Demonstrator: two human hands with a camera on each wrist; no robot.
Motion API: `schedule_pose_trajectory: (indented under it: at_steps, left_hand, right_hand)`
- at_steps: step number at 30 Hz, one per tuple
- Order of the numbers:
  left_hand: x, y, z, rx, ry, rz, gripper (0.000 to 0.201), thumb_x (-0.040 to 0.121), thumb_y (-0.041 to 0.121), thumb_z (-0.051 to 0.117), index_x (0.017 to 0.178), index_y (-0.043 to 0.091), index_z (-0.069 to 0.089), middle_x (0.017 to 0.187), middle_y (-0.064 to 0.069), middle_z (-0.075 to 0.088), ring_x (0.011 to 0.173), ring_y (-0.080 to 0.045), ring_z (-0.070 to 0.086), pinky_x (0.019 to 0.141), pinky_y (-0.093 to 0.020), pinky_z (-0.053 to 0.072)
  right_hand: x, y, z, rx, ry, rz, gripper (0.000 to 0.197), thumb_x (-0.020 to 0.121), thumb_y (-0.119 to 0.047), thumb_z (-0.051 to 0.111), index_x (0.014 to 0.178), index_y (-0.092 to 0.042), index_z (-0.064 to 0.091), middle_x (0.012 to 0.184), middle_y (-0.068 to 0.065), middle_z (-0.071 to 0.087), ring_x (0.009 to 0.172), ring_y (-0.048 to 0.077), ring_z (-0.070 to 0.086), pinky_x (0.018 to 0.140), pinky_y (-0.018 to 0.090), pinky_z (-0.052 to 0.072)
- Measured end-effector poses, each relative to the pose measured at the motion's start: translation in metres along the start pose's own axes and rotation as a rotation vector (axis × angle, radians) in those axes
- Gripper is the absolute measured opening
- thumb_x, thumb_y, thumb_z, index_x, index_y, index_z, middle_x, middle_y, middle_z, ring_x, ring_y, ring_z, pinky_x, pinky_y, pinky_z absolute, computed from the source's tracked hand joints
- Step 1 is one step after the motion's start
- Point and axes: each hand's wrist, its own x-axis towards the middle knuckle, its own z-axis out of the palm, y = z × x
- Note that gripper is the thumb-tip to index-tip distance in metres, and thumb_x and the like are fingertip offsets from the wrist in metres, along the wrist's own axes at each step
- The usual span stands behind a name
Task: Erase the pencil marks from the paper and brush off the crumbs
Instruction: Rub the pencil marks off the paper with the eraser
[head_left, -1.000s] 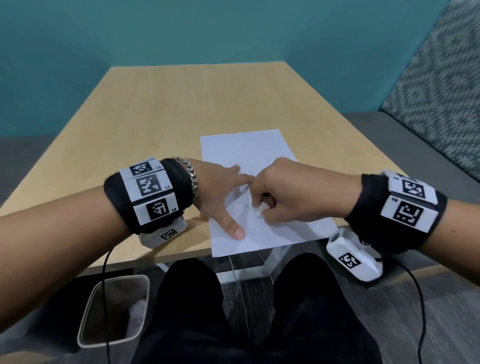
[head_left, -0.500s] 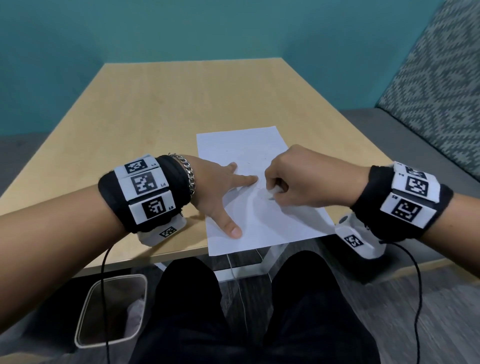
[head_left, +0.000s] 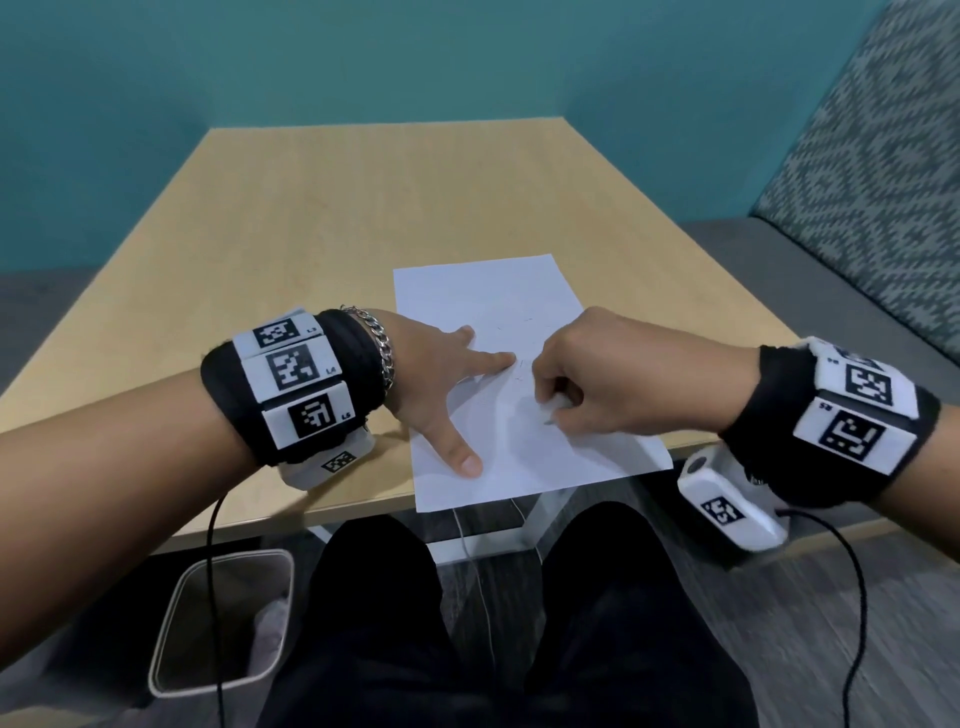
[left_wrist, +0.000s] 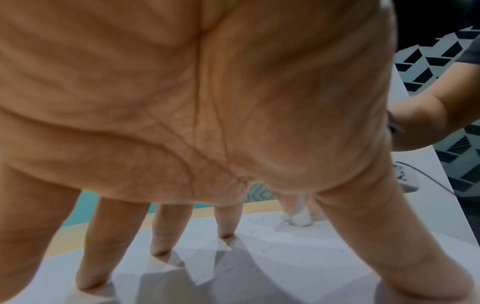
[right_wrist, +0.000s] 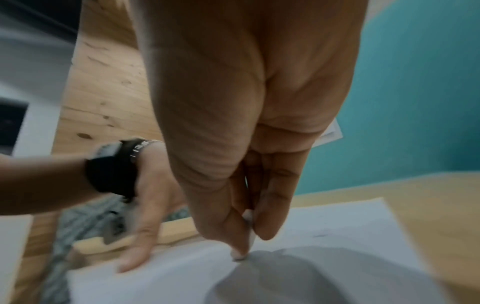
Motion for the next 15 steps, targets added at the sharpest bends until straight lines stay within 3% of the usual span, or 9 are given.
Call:
schedule_pose_trajectory:
  at_steps: [3,7,12,15]
  left_hand:
    - [-0.003,0.004,-0.005,0.028,-0.003,-0.008,0.134,0.062,0.093,0.068,0.159,0.054,-0.016,0.176,0.001,-0.011,0.155,-0.027,0.032,0.122,-0.053,0.031]
    - [-0.001,0.017,-0.014,0.027,0.025,0.005,0.131,0.062,0.095,0.066,0.164,0.050,-0.002,0.174,0.003,0.016,0.152,-0.026,0.035,0.121,-0.051,0.033]
    - [0.006,0.027,-0.011,0.027,0.044,0.017,0.136,0.057,0.097,0.067,0.163,0.051,-0.005,0.170,-0.002,0.019,0.139,-0.031,0.049,0.113,-0.052,0.043]
    - [0.004,0.027,-0.010,0.005,0.037,0.023,0.130,0.057,0.097,0.068,0.159,0.059,-0.002,0.174,-0.003,0.008,0.137,-0.034,0.051,0.112,-0.053,0.044]
  right_hand:
    - [0.000,0.015,-0.002,0.018,0.057,0.067,0.006,0.080,-0.022,0.073,0.084,-0.018,0.074,0.070,-0.008,0.068,0.069,0.013,0.063,0.066,0.039,0.056]
    - [0.001,0.013,0.002,0.008,0.055,0.057,0.005,0.080,-0.022,0.073,0.084,-0.019,0.073,0.070,-0.007,0.069,0.069,0.015,0.064,0.065,0.038,0.056]
    - [0.003,0.016,-0.004,0.005,0.041,0.080,0.010,0.082,-0.025,0.075,0.090,-0.019,0.077,0.069,-0.010,0.067,0.068,0.009,0.063,0.065,0.034,0.056]
    - [0.000,0.006,-0.001,0.032,0.046,0.023,0.012,0.080,-0.024,0.074,0.091,-0.021,0.077,0.068,-0.009,0.068,0.066,0.006,0.062,0.065,0.032,0.056]
